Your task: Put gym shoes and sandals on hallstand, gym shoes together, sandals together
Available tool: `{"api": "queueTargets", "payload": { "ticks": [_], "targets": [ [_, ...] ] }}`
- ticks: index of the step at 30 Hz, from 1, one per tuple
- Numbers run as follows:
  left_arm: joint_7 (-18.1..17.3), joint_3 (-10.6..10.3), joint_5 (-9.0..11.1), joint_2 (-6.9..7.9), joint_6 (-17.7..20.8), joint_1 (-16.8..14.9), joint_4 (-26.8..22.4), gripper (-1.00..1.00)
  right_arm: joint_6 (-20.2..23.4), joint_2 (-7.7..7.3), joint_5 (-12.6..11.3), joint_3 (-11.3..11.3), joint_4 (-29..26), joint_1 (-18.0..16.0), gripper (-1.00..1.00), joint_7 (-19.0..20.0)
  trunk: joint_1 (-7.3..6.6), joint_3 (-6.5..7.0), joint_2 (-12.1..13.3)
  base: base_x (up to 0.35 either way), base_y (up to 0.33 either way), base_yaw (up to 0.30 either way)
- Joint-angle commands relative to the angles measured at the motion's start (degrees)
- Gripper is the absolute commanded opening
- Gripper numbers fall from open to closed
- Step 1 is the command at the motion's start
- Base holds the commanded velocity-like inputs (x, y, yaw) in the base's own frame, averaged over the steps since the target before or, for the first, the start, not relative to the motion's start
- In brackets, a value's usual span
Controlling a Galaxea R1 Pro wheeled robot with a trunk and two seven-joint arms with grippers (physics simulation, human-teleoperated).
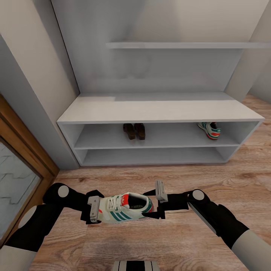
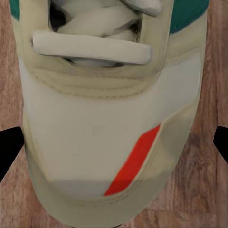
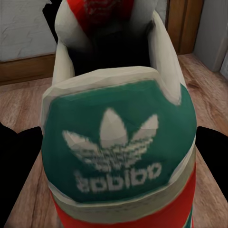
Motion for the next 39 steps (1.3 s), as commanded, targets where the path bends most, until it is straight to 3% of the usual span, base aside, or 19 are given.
{"api": "queueTargets", "payload": {
  "ticks": [1, 15, 39],
  "targets": [
    [-0.09, -0.01, 0.11, 0.01, -0.02, 0.01, -0.02, 1.0, 0.13, 0.01, -0.12, -0.08, 0.0, -0.02, -1.0, 0.0, 0.0, 0.0, 0.0, 0.0, 0.0, 0.0],
    [-0.1, 0.13, 2.32, 0.13, -0.02, -0.01, -0.14, 1.0, 0.16, -0.2, 0.25, -0.08, 0.38, -0.02, -1.0, -0.29, 0.0, 0.0, 0.0, 0.0, 0.0, 0.0],
    [-0.1, 0.56, 2.86, 0.24, -0.02, -0.13, -0.17, 1.0, 0.01, -0.1, 0.49, -0.03, 2.54, -0.02, -1.0, -0.35, 0.0, 0.0, 0.0, 0.0, 0.0, 0.0]
  ]
}}
